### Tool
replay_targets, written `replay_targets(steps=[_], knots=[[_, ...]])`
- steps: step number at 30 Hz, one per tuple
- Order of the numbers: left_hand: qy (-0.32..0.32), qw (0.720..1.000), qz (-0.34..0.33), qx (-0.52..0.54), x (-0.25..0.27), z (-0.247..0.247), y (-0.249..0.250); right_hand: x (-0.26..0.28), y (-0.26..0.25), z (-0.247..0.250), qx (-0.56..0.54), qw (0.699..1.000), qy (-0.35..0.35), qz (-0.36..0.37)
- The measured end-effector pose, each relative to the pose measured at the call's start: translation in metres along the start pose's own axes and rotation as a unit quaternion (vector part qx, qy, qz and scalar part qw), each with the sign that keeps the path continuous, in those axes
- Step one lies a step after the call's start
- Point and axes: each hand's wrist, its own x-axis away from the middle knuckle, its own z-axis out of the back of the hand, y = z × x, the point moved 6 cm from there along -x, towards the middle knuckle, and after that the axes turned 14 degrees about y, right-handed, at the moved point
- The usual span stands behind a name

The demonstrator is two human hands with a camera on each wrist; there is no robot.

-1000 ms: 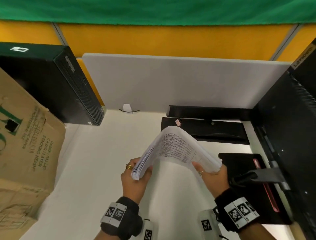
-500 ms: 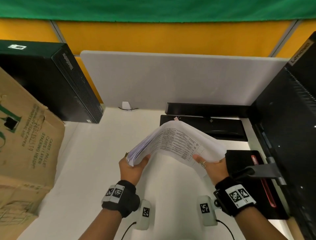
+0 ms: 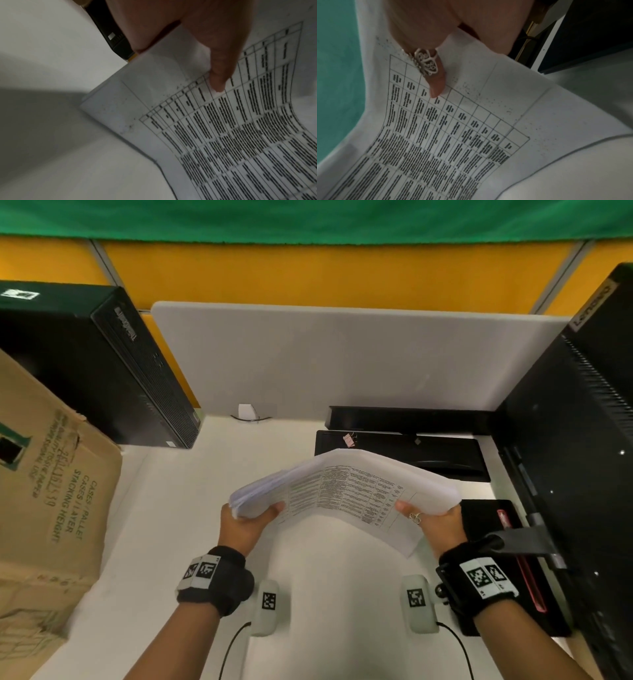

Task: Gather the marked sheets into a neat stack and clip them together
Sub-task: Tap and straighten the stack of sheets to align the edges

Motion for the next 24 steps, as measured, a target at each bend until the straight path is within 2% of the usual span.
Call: replay_targets(steps=[7,13,19,24], knots=[[-0.080,0.995,0.054,-0.029,-0.015,0.010,-0.015,-0.007,0.013,-0.006,0.058,0.995,-0.071,-0.047],[-0.065,0.997,0.047,-0.008,-0.020,0.012,-0.008,-0.010,0.002,-0.006,0.020,0.997,-0.068,-0.023],[-0.075,0.995,0.061,-0.034,-0.017,0.009,-0.017,-0.005,0.015,-0.006,0.053,0.996,-0.070,-0.034],[-0.064,0.995,0.069,-0.026,-0.023,0.014,-0.013,-0.005,0.000,-0.009,0.050,0.996,-0.079,0.001]])
